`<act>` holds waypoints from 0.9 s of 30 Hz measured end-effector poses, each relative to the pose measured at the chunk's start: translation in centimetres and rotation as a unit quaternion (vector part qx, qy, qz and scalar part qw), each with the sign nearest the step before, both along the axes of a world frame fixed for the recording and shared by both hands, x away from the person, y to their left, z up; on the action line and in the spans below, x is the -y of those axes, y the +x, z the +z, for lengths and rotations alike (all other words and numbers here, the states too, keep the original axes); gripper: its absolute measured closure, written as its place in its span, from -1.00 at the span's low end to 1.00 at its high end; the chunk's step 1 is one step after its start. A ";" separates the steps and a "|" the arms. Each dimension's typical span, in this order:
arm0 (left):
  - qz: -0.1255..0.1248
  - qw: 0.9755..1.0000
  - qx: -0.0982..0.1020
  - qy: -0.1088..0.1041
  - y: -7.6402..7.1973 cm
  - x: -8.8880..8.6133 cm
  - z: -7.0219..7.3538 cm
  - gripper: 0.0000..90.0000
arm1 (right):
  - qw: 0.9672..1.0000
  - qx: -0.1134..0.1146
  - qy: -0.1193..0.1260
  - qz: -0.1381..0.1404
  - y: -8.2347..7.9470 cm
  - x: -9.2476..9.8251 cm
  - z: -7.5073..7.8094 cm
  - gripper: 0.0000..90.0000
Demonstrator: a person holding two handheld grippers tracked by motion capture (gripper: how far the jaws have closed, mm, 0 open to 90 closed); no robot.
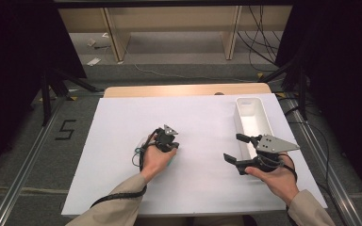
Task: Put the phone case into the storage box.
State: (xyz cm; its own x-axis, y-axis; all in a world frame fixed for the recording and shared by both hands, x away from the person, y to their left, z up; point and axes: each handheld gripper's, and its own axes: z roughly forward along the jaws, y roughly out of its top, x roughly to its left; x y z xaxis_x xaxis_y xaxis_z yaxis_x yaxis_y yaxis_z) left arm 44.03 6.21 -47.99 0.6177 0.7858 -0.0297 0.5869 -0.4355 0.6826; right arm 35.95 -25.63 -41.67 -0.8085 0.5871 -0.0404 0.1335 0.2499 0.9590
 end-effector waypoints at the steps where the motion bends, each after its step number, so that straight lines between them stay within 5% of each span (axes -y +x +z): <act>1: -0.001 1.000 -0.001 0.001 0.0 0.1 -0.1 1.00 | 1.000 0.000 0.000 0.000 0.0 0.0 0.0 -0.63; 15: -0.005 1.000 -0.005 0.014 -0.1 0.4 -0.3 1.00 | 1.000 -0.003 0.000 0.001 0.0 0.0 -0.1 -0.63; 27: -0.032 0.999 -0.030 0.027 -1.2 -0.1 0.1 1.00 | 1.000 -0.003 0.000 0.001 -0.1 0.0 0.0 -0.63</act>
